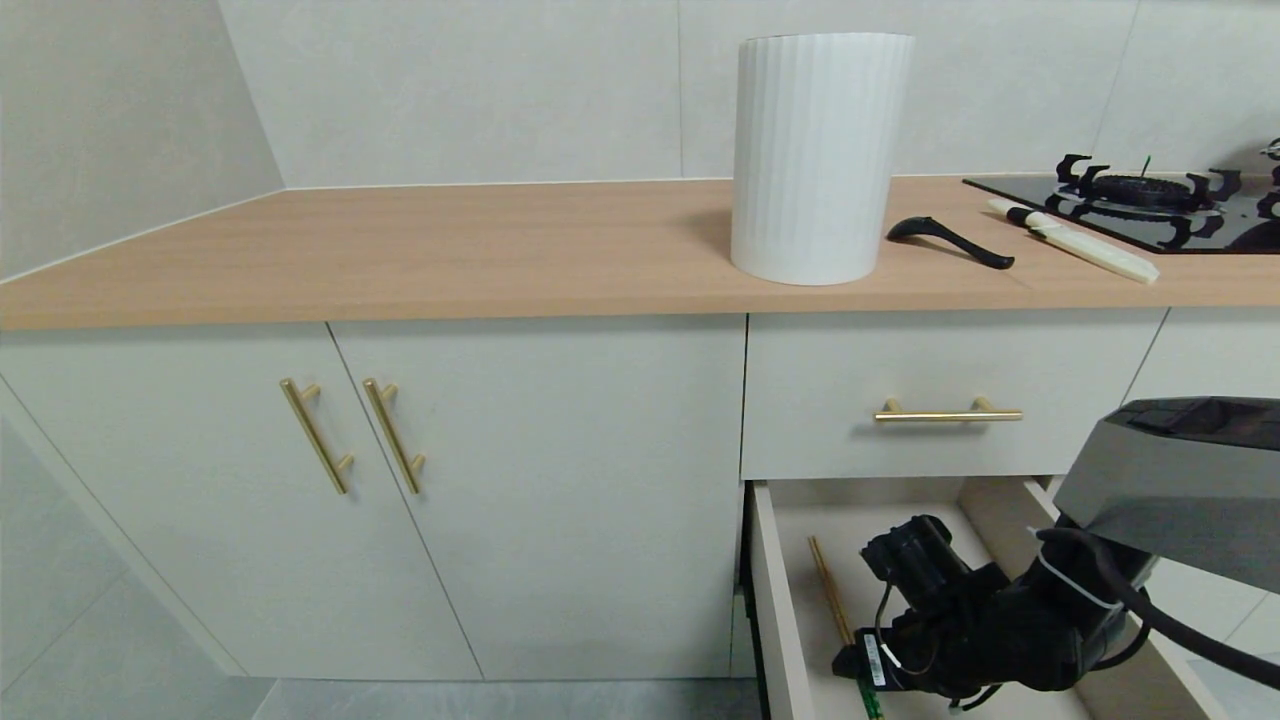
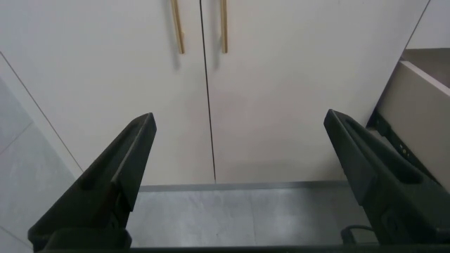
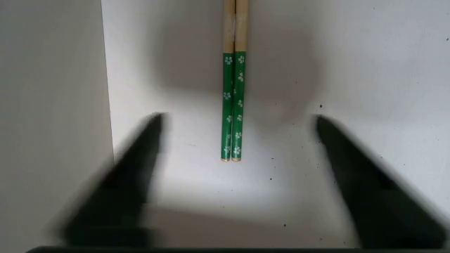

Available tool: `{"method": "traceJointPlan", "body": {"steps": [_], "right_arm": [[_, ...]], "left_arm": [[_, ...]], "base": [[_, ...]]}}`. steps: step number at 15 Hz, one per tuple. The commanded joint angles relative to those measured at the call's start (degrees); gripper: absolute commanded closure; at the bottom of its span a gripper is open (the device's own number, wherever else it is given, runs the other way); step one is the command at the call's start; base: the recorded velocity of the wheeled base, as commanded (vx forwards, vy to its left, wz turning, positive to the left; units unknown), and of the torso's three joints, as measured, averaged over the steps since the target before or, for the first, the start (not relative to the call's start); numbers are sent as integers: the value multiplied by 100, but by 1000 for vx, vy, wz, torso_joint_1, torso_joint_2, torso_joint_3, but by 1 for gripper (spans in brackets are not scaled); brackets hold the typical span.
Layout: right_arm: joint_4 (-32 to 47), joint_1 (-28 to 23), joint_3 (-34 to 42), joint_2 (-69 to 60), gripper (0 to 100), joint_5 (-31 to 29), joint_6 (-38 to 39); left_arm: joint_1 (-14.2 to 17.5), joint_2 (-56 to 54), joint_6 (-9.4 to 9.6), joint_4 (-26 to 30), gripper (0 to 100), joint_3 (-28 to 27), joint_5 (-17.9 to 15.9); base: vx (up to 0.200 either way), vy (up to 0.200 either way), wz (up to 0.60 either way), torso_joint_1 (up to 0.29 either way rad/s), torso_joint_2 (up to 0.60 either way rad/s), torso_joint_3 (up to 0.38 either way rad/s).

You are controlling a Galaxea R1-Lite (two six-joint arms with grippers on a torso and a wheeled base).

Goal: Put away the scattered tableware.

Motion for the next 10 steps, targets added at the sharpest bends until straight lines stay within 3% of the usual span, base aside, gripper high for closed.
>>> {"method": "traceJointPlan", "body": {"steps": [1,4,7,10], "right_arm": [[-3,3,10,-30,0,1,-2],[23,3,45,-355,0,-87,-10],[260,-32,203,-1779,0,-157,-72],[1711,-427,-122,-3484,0,-113,-344]], "left_arm": [[4,0,2,2,0,1,1],[4,0,2,2,0,1,1],[4,0,2,2,0,1,1],[4,0,2,2,0,1,1]], "base": [[0,0,0,0,0,0],[0,0,0,0,0,0],[0,0,0,0,0,0],[0,0,0,0,0,0]]}}
